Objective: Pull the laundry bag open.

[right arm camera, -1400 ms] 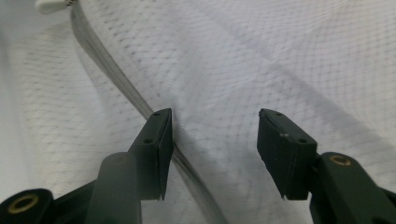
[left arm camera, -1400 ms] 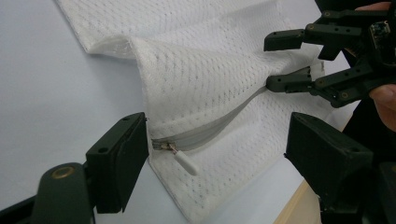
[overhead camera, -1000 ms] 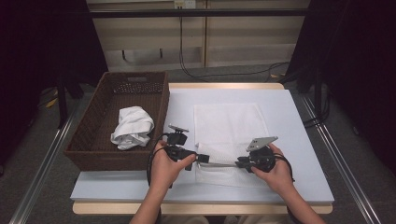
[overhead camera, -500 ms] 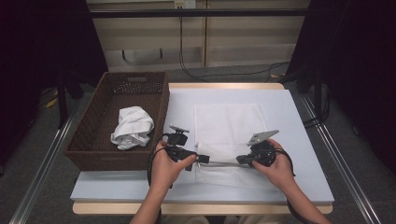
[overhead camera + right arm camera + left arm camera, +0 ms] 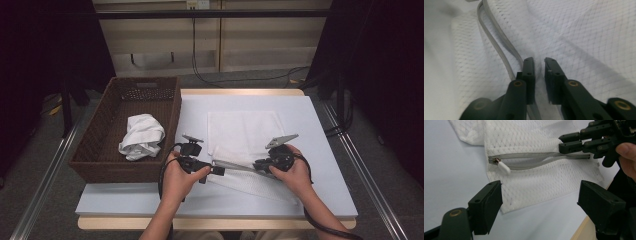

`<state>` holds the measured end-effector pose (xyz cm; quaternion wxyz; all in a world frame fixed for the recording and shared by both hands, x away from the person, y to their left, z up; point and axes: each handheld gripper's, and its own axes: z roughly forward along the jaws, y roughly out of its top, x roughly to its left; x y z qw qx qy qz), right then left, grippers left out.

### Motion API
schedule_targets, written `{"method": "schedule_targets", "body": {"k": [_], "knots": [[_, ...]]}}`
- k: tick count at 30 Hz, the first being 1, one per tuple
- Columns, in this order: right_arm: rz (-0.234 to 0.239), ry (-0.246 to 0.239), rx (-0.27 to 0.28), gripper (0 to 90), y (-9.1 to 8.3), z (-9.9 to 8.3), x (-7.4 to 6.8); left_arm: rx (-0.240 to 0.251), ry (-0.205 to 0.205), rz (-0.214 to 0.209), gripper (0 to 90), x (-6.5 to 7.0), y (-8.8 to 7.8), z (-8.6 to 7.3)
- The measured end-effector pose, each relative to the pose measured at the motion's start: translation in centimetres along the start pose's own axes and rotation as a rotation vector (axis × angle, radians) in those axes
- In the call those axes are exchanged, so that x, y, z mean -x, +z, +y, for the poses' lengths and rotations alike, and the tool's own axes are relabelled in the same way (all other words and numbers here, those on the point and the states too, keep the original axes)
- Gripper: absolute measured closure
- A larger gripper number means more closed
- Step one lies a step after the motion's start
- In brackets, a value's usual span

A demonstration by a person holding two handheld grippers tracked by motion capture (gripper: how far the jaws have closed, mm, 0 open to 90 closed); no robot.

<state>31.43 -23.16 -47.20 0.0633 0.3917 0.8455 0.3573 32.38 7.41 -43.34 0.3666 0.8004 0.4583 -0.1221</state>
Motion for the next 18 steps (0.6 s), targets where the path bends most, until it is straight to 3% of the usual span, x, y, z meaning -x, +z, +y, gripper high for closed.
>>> {"method": "schedule_targets", "body": {"k": [3, 4, 6, 8, 9, 10, 11, 14, 16, 18], "knots": [[-0.014, -0.010, 0.009, 73.8, -0.5, -0.2, -0.3, -0.001, 0.003, 0.004, 19.1, 0.0, 0.1, 0.0], [-0.025, -0.017, 0.012, 74.2, -0.8, -0.2, -0.4, 0.011, -0.025, -0.007, 19.0, 0.2, 0.3, -0.1], [-0.026, -0.028, 0.028, 73.3, -1.5, -0.1, -0.6, 0.013, -0.021, -0.007, 18.9, 0.2, 0.3, -0.1], [-0.033, -0.039, 0.042, 73.8, -2.0, -0.2, -0.8, 0.012, -0.020, -0.005, 18.9, 0.3, 0.3, -0.1], [-0.040, -0.049, 0.044, 78.4, -2.2, -0.2, -0.9, 0.000, -0.002, -0.002, 18.9, 0.2, 0.2, 0.0], [-0.028, -0.054, 0.042, 80.6, -2.5, -0.2, -1.1, 0.007, -0.014, -0.003, 18.9, 0.3, 0.3, -0.1], [-0.007, -0.059, 0.048, 80.0, -2.6, -0.3, -1.4, -0.006, 0.000, -0.002, 18.9, 0.2, 0.3, -0.1], [0.023, -0.074, 0.020, 81.8, -2.2, -0.4, -2.2, -0.011, 0.004, -0.001, 18.8, 0.2, 0.4, -0.1], [0.010, -0.096, 0.009, 78.0, -1.4, -0.5, -2.2, -0.009, -0.003, -0.004, 18.8, 0.3, 0.5, -0.1], [-0.023, -0.084, -0.011, 79.1, -0.8, -0.6, -1.8, -0.003, -0.017, -0.009, 18.7, 0.4, 0.6, -0.1]]}}
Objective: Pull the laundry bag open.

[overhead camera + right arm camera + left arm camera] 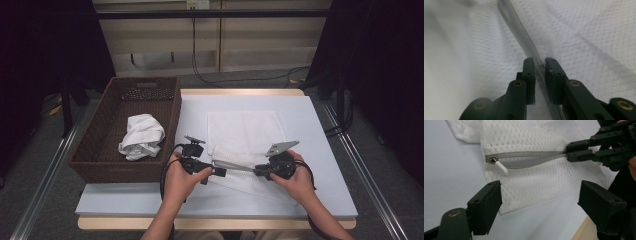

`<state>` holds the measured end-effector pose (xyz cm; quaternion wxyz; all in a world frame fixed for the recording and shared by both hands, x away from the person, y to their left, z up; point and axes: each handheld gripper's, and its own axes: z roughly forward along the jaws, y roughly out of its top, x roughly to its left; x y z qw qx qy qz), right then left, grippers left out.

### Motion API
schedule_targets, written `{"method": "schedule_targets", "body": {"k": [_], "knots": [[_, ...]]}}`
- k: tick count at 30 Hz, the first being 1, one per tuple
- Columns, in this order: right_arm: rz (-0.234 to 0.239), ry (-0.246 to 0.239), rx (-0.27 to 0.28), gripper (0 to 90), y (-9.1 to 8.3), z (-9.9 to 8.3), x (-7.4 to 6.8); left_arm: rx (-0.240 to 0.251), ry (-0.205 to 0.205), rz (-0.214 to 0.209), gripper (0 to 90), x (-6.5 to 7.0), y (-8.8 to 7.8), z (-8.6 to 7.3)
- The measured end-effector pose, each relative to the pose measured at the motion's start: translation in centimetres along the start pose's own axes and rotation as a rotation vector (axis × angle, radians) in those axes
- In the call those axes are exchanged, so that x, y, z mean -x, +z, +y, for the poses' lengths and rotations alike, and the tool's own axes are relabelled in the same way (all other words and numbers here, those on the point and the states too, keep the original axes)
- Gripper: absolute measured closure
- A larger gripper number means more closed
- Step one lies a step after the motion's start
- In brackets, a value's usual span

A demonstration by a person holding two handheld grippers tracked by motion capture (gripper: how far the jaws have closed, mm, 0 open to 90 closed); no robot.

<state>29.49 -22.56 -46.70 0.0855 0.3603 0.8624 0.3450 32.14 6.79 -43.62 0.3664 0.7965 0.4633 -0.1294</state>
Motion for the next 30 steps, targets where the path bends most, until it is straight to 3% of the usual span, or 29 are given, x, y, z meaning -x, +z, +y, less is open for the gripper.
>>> {"method": "schedule_targets", "body": {"k": [2, 5, 6, 10, 11, 14, 16, 18, 19, 20, 22, 25, 30], "knots": [[-0.003, 0.009, 0.009, 79.6, 0.3, 0.0, 0.5, -0.017, 0.018, 0.003, 18.6, -0.2, 0.0, 0.0], [-0.024, 0.001, 0.002, 78.9, 0.6, 0.2, 0.9, -0.008, -0.008, -0.001, 18.4, -0.3, 0.3, 0.0], [-0.029, -0.001, -0.006, 78.8, 0.8, 0.3, 1.0, -0.030, 0.018, 0.004, 18.4, -0.4, 0.3, 0.0], [-0.050, 0.002, -0.010, 73.1, 0.8, 0.5, 1.3, -0.036, 0.029, 0.005, 18.4, -0.4, 0.3, 0.0], [-0.074, -0.009, -0.024, 71.6, 0.9, 0.6, 1.3, -0.024, 0.014, 0.002, 18.3, -0.3, 0.4, 0.0], [-0.063, -0.045, -0.032, 70.9, 1.1, 0.5, 1.2, -0.031, 0.015, 0.003, 18.3, -0.2, 0.5, 0.0], [-0.066, -0.056, -0.034, 71.7, 1.1, 0.5, 1.1, -0.020, -0.010, -0.006, 18.3, -0.1, 0.7, -0.1], [-0.080, -0.055, -0.040, 74.2, 1.2, 0.6, 1.0, -0.029, 0.005, 0.004, 18.3, -0.2, 0.6, -0.1], [-0.076, -0.049, -0.039, 80.1, 1.2, 0.7, 1.1, -0.021, -0.002, 0.003, 18.3, -0.1, 0.6, -0.1], [-0.072, -0.041, -0.037, 84.9, 1.2, 0.7, 1.1, -0.030, 0.016, 0.008, 18.3, -0.1, 0.5, 0.0], [-0.057, -0.022, -0.031, 88.4, 1.2, 0.8, 1.3, -0.035, 0.028, 0.001, 18.3, -0.2, 0.3, 0.0], [-0.042, -0.014, -0.029, 89.5, 1.0, 1.2, 1.4, -0.009, 0.003, 0.001, 18.2, 0.0, 0.4, 0.0], [0.034, 0.027, 0.014, 89.8, -0.1, 1.7, 1.4, -0.010, 0.015, 0.003, 18.3, 0.1, 0.3, 0.1]]}}
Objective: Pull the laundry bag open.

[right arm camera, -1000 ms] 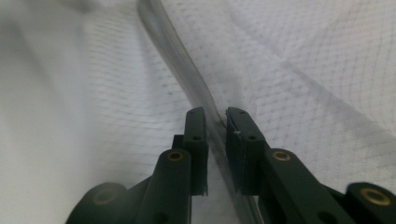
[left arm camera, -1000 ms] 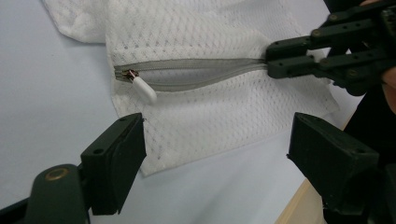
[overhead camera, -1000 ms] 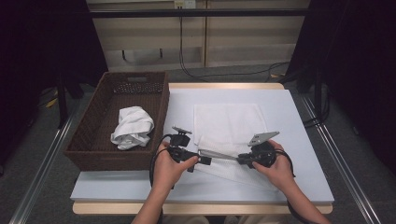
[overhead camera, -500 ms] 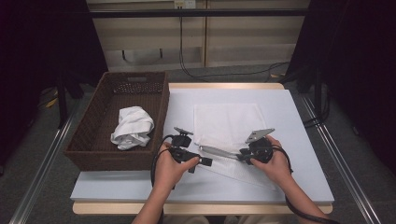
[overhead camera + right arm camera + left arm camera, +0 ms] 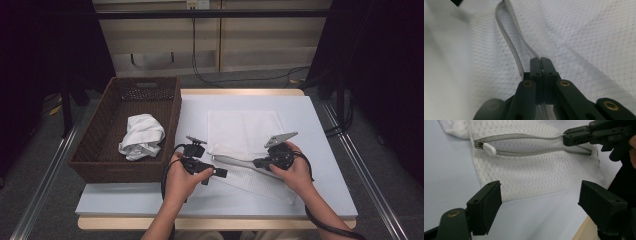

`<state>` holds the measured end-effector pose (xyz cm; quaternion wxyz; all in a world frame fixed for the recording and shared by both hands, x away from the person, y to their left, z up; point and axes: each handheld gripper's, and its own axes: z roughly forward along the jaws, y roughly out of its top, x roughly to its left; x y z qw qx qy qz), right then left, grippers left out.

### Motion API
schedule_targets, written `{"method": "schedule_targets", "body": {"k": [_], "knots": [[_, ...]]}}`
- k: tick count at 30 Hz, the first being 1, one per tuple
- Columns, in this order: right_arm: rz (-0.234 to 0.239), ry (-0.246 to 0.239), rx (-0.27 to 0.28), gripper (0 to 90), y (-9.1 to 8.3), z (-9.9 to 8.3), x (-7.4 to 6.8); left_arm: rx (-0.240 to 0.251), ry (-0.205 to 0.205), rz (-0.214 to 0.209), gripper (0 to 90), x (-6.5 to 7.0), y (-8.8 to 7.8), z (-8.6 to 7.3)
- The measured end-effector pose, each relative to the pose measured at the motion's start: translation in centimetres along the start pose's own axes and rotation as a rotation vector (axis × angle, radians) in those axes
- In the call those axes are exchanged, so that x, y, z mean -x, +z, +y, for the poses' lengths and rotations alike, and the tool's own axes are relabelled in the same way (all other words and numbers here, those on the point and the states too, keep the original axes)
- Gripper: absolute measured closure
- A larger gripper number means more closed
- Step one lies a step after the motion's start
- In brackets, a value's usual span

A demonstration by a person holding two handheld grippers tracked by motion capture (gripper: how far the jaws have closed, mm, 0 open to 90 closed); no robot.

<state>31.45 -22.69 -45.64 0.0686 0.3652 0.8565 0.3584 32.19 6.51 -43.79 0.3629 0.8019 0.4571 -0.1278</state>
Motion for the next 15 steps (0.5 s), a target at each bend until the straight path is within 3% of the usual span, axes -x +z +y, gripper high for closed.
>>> {"method": "schedule_targets", "body": {"k": [9, 12, 15], "knots": [[0.076, 0.005, 0.013, 90.0, -1.3, 0.6, -1.0, 0.006, 0.018, 0.001, 18.5, 0.1, 0.1, 0.0], [0.069, 0.015, 0.018, 89.9, -1.5, 0.5, -1.0, 0.011, 0.013, 0.014, 19.0, 0.1, 0.5, -0.1], [0.072, 0.036, 0.018, 89.9, -1.2, 0.1, -0.7, -0.023, 0.041, 0.031, 19.5, -0.2, 1.0, -0.2]]}}
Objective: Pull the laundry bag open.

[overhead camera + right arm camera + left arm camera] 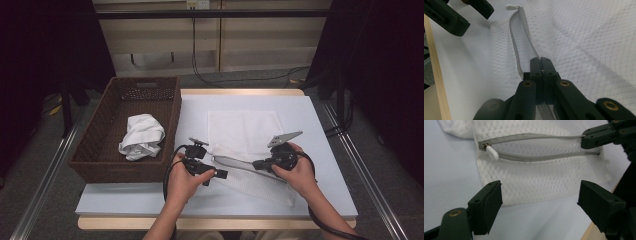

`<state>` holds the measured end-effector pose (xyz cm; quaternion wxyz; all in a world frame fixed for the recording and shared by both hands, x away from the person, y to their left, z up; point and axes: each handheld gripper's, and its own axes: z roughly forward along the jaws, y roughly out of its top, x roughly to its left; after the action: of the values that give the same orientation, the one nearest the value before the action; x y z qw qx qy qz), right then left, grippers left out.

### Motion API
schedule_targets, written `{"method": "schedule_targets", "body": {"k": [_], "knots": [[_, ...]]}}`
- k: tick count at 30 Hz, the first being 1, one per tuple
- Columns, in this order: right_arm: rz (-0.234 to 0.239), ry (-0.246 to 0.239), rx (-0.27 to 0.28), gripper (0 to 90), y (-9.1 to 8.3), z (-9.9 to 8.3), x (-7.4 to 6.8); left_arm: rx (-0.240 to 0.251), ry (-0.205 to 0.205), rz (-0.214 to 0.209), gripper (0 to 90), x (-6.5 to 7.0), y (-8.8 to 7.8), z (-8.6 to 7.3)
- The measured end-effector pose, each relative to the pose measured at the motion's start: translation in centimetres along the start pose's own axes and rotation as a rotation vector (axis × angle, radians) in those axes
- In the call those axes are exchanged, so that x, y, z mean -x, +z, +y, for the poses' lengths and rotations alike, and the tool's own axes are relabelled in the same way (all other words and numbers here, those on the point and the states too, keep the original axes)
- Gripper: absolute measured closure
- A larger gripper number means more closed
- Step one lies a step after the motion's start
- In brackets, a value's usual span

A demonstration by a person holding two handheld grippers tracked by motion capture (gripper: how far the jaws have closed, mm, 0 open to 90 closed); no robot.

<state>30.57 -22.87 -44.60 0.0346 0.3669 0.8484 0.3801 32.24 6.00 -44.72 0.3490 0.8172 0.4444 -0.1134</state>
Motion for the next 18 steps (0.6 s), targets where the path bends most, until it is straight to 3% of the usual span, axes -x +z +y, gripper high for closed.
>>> {"method": "schedule_targets", "body": {"k": [1, 2, 3, 5, 9, 10, 16, 18], "knots": [[0.001, 0.002, 0.001, 89.9, 0.1, -0.1, 0.1, 0.017, -0.006, 0.004, 20.4, 0.2, 0.3, 0.0], [0.000, 0.005, -0.001, 90.0, 0.2, -0.2, 0.1, -0.013, 0.031, 0.010, 21.4, 0.0, 0.2, 0.0], [-0.001, 0.006, 0.001, 90.0, 0.2, -0.2, 0.1, 0.000, 0.027, 0.020, 21.7, 0.1, 0.4, 0.0], [0.002, 0.007, -0.001, 90.0, 0.3, -0.2, 0.1, 0.003, 0.085, 0.047, 25.2, 0.1, 0.6, 0.1], [-0.001, 0.008, 0.005, 90.0, 0.2, -0.1, 0.2, 0.004, 0.104, 0.105, 29.4, -0.1, 1.6, -0.1], [-0.002, 0.009, 0.005, 89.9, 0.1, -0.1, 0.2, -0.010, 0.124, 0.122, 29.4, -0.3, 1.6, -0.1], [-0.001, 0.023, 0.011, 89.9, 0.1, -0.1, 0.3, 0.008, 0.128, 0.174, 33.0, -0.5, 1.6, -0.1], [0.004, 0.023, 0.014, 89.8, 0.0, -0.1, 0.4, 0.002, 0.116, 0.162, 32.7, -0.7, 1.5, -0.2]]}}
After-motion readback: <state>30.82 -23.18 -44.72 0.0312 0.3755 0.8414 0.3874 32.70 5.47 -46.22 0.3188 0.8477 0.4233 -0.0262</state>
